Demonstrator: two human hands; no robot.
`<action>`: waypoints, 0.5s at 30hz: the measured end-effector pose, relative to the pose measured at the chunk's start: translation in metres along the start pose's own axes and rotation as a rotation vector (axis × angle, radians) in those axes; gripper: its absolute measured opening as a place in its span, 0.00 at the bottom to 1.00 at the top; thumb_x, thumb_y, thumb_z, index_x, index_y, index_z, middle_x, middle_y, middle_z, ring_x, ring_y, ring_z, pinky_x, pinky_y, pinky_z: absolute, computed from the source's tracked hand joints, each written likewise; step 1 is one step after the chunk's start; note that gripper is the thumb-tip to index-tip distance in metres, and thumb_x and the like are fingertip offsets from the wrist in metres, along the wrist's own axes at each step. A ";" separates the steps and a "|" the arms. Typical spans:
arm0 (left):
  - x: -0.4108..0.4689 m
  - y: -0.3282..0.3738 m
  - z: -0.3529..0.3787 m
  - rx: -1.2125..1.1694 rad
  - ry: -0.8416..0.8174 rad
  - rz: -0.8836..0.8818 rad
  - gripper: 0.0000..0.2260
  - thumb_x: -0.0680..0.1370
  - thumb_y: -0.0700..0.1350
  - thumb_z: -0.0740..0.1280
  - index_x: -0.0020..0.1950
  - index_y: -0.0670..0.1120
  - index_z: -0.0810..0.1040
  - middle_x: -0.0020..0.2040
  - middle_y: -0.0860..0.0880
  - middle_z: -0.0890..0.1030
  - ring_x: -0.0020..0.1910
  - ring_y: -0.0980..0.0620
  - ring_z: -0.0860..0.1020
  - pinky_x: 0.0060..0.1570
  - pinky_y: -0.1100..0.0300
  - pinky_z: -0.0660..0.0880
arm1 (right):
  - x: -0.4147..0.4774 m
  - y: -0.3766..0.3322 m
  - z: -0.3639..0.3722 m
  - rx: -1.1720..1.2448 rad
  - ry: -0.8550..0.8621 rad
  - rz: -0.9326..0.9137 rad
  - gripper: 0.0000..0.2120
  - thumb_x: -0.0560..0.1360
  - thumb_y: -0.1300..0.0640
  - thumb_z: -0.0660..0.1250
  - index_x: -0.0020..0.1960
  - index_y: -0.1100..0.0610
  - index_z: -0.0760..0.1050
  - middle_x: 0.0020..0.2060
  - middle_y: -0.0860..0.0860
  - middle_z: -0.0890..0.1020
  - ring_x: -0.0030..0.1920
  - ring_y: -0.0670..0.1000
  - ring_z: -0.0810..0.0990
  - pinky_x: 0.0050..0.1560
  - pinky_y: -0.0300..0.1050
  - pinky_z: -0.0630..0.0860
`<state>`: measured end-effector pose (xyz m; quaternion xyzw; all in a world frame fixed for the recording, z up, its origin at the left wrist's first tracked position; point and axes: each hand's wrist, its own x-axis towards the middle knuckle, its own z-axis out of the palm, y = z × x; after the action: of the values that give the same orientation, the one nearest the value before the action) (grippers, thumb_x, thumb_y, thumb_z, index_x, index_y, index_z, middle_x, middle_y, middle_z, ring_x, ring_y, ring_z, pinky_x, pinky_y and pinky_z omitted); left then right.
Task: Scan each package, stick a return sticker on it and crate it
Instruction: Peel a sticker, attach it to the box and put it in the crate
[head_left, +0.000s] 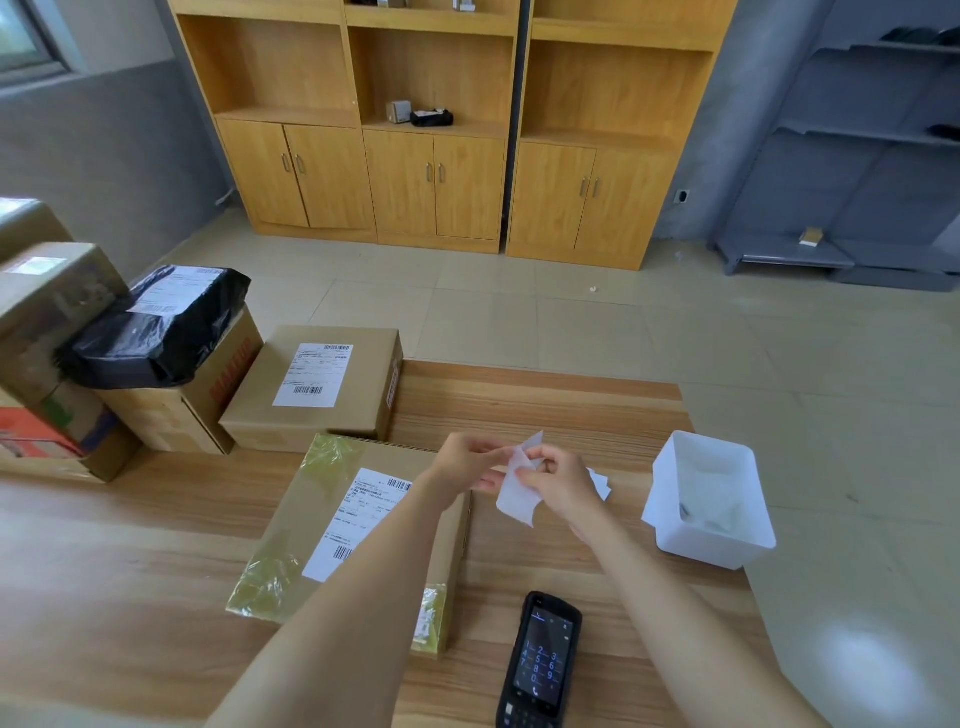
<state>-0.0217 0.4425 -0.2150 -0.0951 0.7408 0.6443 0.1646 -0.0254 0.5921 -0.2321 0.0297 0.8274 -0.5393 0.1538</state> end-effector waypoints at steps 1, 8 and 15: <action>0.001 0.000 0.000 0.009 0.003 -0.002 0.04 0.78 0.40 0.67 0.46 0.45 0.81 0.43 0.47 0.84 0.38 0.52 0.82 0.45 0.59 0.80 | 0.001 0.001 0.000 -0.004 0.002 0.000 0.08 0.75 0.59 0.68 0.54 0.57 0.77 0.33 0.49 0.71 0.36 0.48 0.72 0.38 0.40 0.66; 0.004 0.001 0.004 0.010 0.017 -0.049 0.05 0.80 0.41 0.64 0.46 0.46 0.79 0.43 0.48 0.83 0.36 0.53 0.81 0.43 0.60 0.79 | 0.003 0.001 0.001 -0.006 -0.008 0.033 0.07 0.76 0.55 0.67 0.53 0.54 0.74 0.37 0.48 0.72 0.38 0.46 0.72 0.37 0.39 0.67; 0.007 0.001 0.009 -0.002 0.045 -0.114 0.06 0.78 0.36 0.60 0.51 0.45 0.73 0.42 0.48 0.80 0.36 0.52 0.81 0.44 0.57 0.77 | 0.005 0.006 0.000 -0.009 0.065 0.091 0.11 0.74 0.52 0.69 0.43 0.58 0.72 0.37 0.52 0.73 0.38 0.51 0.72 0.37 0.42 0.64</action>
<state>-0.0278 0.4516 -0.2177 -0.1518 0.7372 0.6322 0.1839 -0.0292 0.5936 -0.2390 0.0842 0.8322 -0.5267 0.1516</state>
